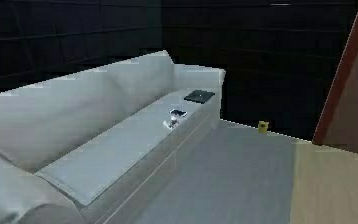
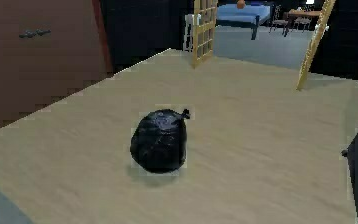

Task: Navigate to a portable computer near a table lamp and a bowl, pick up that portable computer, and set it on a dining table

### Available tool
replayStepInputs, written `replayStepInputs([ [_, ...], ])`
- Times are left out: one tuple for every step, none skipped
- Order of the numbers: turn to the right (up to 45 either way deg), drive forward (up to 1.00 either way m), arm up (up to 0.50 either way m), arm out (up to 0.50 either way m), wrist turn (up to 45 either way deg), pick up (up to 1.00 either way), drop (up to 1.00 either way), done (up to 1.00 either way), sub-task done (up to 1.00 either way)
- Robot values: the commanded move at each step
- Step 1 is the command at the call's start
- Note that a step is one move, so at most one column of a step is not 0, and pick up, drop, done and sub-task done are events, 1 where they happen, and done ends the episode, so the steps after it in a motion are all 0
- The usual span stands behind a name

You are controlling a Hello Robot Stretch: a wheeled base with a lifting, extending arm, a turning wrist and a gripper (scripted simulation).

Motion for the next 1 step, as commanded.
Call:
replayStepInputs([
  [-45.0, 0.00, 0.00, 0.00, 0.0, 0.00, 0.00, 0.00, 0.00],
])
